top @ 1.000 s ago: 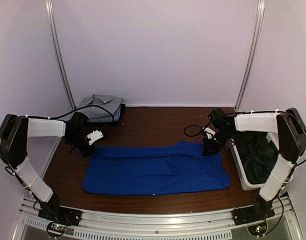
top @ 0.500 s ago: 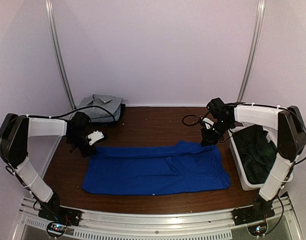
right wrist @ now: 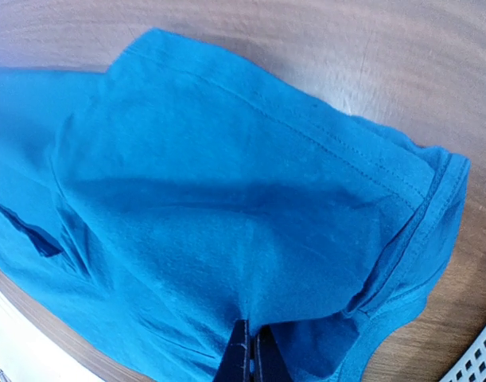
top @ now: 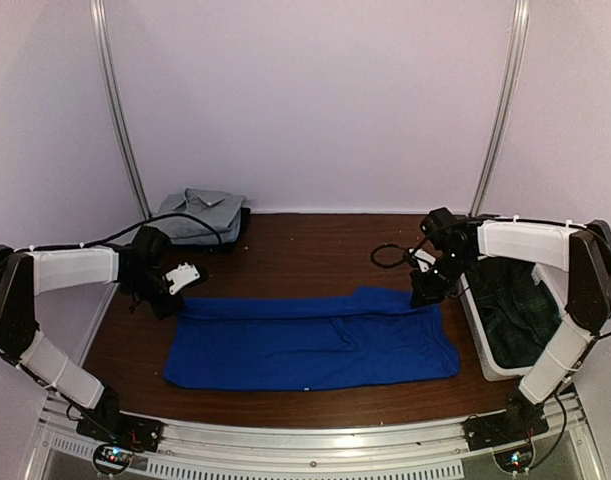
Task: Fold and stack the mixed laundry pile
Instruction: Fold the 1/3-folded T-shirt at the center of the board.
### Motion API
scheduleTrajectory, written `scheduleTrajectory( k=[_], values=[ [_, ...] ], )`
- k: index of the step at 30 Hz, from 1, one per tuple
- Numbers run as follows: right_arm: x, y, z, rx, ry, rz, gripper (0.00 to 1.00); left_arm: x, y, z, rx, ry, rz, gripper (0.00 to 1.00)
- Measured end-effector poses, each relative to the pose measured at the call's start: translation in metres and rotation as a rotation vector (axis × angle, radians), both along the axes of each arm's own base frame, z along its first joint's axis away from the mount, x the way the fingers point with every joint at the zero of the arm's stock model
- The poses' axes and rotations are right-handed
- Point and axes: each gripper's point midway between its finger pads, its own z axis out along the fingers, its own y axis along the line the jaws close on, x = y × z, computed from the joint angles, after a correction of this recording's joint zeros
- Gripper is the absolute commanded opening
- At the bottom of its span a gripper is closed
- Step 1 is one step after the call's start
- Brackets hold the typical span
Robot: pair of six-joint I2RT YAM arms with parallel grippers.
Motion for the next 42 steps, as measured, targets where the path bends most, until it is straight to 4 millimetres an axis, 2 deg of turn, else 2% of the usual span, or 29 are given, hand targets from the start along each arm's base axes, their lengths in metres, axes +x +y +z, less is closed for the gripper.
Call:
scheduleTrajectory(
  k=[9, 15, 21, 28, 32, 36, 38, 41, 42],
  values=[
    [-0.007, -0.003, -0.027, -0.017, 0.041, 0.002, 0.0, -0.012, -0.008, -0.039, 0.034, 0.121, -0.034, 0.0],
    [-0.017, -0.006, -0.047, -0.038, 0.091, 0.005, 0.0, -0.003, -0.011, -0.039, 0.038, 0.119, -0.036, 0.0],
    [-0.011, -0.004, -0.038, -0.036, 0.08, 0.007, 0.0, 0.0, -0.01, -0.038, 0.051, 0.105, -0.03, 0.0],
    [0.008, 0.004, -0.005, -0.005, 0.005, 0.007, 0.0, -0.002, -0.001, -0.028, 0.077, 0.06, -0.012, 0.0],
    [0.005, 0.003, -0.006, -0.008, 0.012, 0.008, 0.0, -0.001, 0.0, -0.027, 0.079, 0.053, -0.009, 0.0],
    [-0.007, -0.003, -0.019, -0.023, 0.048, 0.01, 0.0, -0.001, -0.001, -0.026, 0.075, 0.053, -0.012, 0.0],
    [-0.014, -0.005, -0.025, -0.032, 0.069, 0.013, 0.04, -0.005, -0.004, -0.024, 0.051, 0.054, -0.029, 0.09],
    [-0.024, -0.007, -0.032, -0.035, 0.096, 0.021, 0.23, -0.011, -0.012, -0.013, 0.001, 0.038, -0.06, 0.32],
    [-0.026, -0.008, -0.032, -0.036, 0.099, 0.031, 0.33, -0.014, -0.013, -0.008, -0.012, 0.029, -0.071, 0.37]
  ],
)
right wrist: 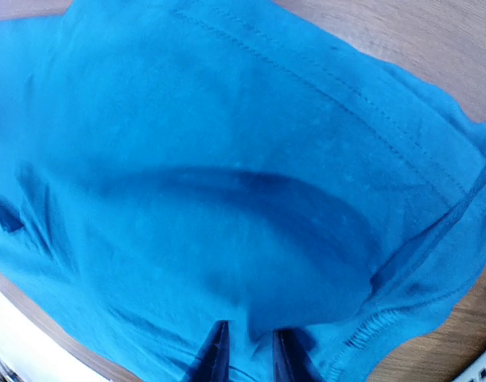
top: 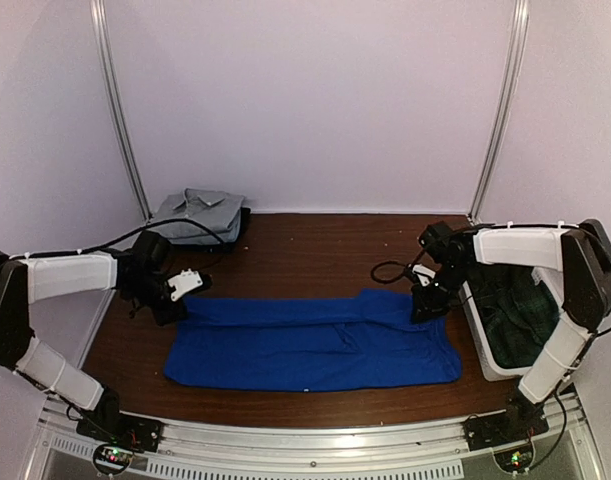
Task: Fold and stack the mixed laundry pile
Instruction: Fold the 1/3-folded T-shirt at the center of the board, then smooth out the rectangle-folded T-shirt at the center of the board.
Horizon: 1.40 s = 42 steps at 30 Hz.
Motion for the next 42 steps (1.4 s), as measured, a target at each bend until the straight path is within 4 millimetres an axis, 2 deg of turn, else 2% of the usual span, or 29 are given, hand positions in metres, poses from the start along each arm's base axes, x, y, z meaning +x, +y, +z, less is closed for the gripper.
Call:
scheduleTrajectory(
  k=[2, 5, 7, 9, 12, 15, 18, 20, 24, 29, 33, 38, 42],
  values=[
    [-0.002, 0.0, 0.005, 0.005, -0.006, 0.009, 0.49, -0.007, -0.001, 0.014, -0.028, -0.038, -0.008, 0.41],
    [-0.005, -0.002, 0.022, 0.016, -0.038, 0.014, 0.55, -0.018, 0.0, 0.042, -0.06, -0.111, -0.023, 0.44],
    [-0.004, -0.003, 0.038, 0.024, -0.068, 0.009, 0.56, -0.021, 0.0, 0.056, -0.083, -0.147, -0.03, 0.44],
    [0.003, -0.002, 0.053, 0.038, -0.105, 0.002, 0.55, -0.023, -0.003, 0.061, -0.107, -0.149, -0.033, 0.41],
    [0.02, 0.0, 0.07, 0.058, -0.151, -0.014, 0.51, -0.018, -0.013, 0.058, -0.144, -0.092, -0.026, 0.3],
    [0.041, 0.01, 0.076, 0.083, -0.163, -0.009, 0.46, 0.001, -0.03, 0.049, -0.164, -0.009, -0.011, 0.23],
    [0.063, 0.023, 0.066, 0.107, -0.15, 0.002, 0.41, 0.025, -0.064, 0.037, -0.155, 0.042, -0.038, 0.22],
    [0.068, 0.03, 0.056, 0.123, -0.123, 0.007, 0.39, 0.03, -0.091, 0.029, -0.151, 0.063, -0.076, 0.21],
    [0.067, 0.04, 0.035, 0.147, -0.063, 0.013, 0.39, 0.032, -0.15, 0.02, -0.15, 0.072, -0.156, 0.21],
    [0.06, 0.046, 0.023, 0.175, -0.041, 0.018, 0.38, 0.038, -0.214, 0.008, -0.158, 0.05, -0.192, 0.19],
    [0.043, 0.044, 0.003, 0.167, 0.012, 0.014, 0.38, 0.029, -0.241, -0.009, -0.151, 0.058, -0.235, 0.19],
    [0.016, 0.043, -0.014, 0.16, 0.079, 0.02, 0.38, -0.008, -0.267, -0.025, -0.117, 0.078, -0.364, 0.18],
    [-0.005, 0.045, -0.009, 0.169, 0.091, 0.045, 0.38, -0.027, -0.272, -0.028, -0.111, 0.051, -0.432, 0.18]
  ],
)
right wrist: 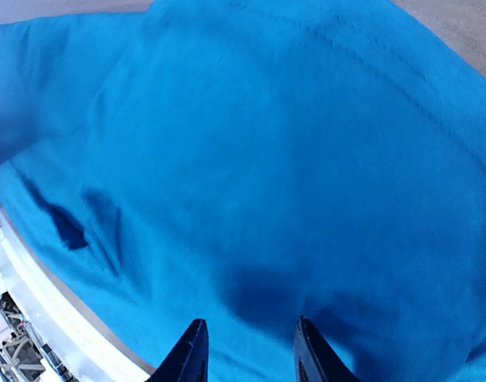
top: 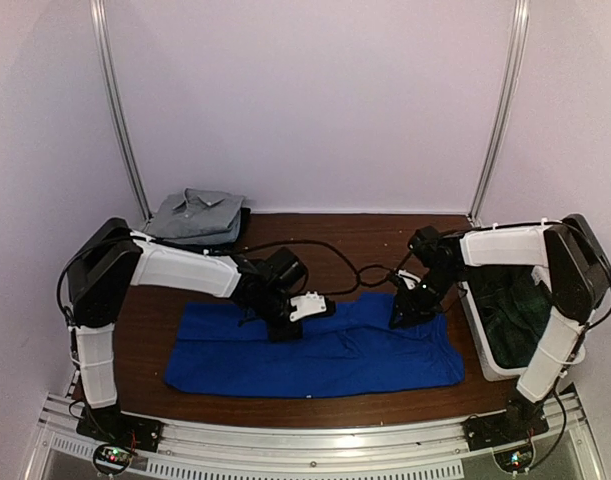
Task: Fold and stack the mixed laundry pile
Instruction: Smooth out the rectangle-folded T-shirt at the center of the board.
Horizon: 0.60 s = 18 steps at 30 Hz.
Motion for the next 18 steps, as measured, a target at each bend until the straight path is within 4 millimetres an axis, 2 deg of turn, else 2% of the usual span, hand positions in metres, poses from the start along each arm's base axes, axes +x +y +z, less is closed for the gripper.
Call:
scheduleTrajectory(
  k=[3, 5, 8, 12, 15, 17, 18],
  values=[
    [-0.015, 0.001, 0.017, 0.033, -0.01, 0.016, 0.41, -0.008, 0.014, 0.001, 0.0, -0.017, -0.012, 0.2],
    [-0.021, 0.001, 0.03, 0.054, -0.022, 0.022, 0.47, -0.014, 0.025, 0.005, 0.005, -0.02, -0.012, 0.28],
    [-0.019, -0.003, 0.051, 0.081, -0.07, 0.005, 0.52, -0.011, 0.019, 0.021, -0.042, -0.031, 0.002, 0.39],
    [-0.002, -0.021, 0.067, 0.101, -0.112, -0.091, 0.52, 0.014, -0.022, 0.064, -0.18, -0.039, 0.076, 0.39],
    [0.014, -0.036, 0.068, 0.091, -0.114, -0.175, 0.52, 0.048, -0.07, 0.1, -0.317, -0.037, 0.159, 0.38],
    [0.023, -0.042, 0.065, 0.077, -0.112, -0.213, 0.52, 0.066, -0.096, 0.11, -0.388, -0.006, 0.219, 0.37],
    [0.028, -0.045, 0.063, 0.071, -0.112, -0.231, 0.51, 0.07, -0.103, 0.109, -0.406, 0.016, 0.24, 0.37]
  ],
)
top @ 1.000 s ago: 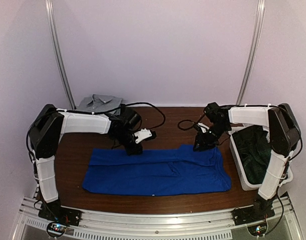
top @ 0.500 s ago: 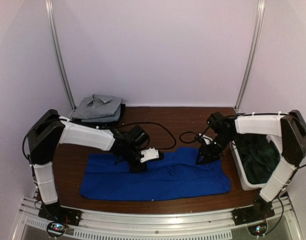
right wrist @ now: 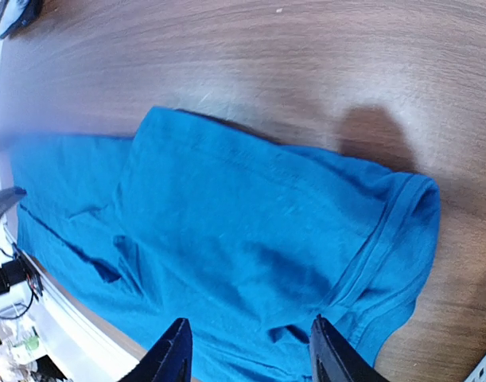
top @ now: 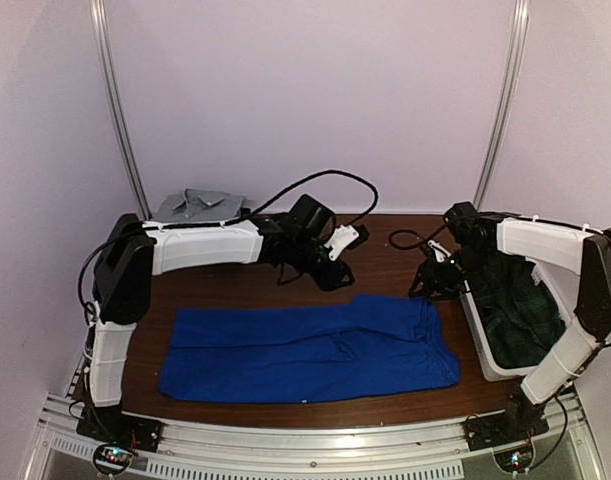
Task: Fold and stack the mixed laundry pile
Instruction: Smooth out the rectangle-folded T-shirt at the center of the board.
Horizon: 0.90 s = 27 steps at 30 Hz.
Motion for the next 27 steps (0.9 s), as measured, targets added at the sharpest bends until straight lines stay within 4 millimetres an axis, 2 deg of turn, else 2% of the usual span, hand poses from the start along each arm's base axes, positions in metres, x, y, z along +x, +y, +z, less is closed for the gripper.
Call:
scheduleTrajectory(
  k=[3, 8, 11, 14, 22, 27],
  values=[
    [0.012, -0.005, -0.01, -0.013, 0.014, -0.038, 0.5, 0.004, -0.01, -0.022, -0.032, 0.115, 0.062, 0.36],
    [0.021, -0.01, -0.033, -0.034, 0.056, -0.065, 0.47, 0.002, -0.007, -0.073, -0.007, 0.284, 0.156, 0.36],
    [0.025, -0.01, -0.043, -0.037, 0.069, -0.073, 0.47, 0.002, -0.004, -0.091, 0.005, 0.339, 0.191, 0.36],
    [0.028, -0.012, -0.05, -0.045, 0.076, -0.08, 0.48, 0.005, -0.008, -0.096, 0.0, 0.361, 0.211, 0.37],
    [0.034, -0.022, -0.06, -0.087, 0.073, -0.112, 0.5, 0.013, -0.02, -0.088, -0.042, 0.372, 0.222, 0.4],
    [0.037, -0.022, -0.074, -0.099, 0.097, -0.112, 0.44, 0.016, -0.03, -0.092, -0.065, 0.396, 0.222, 0.4]
  ],
)
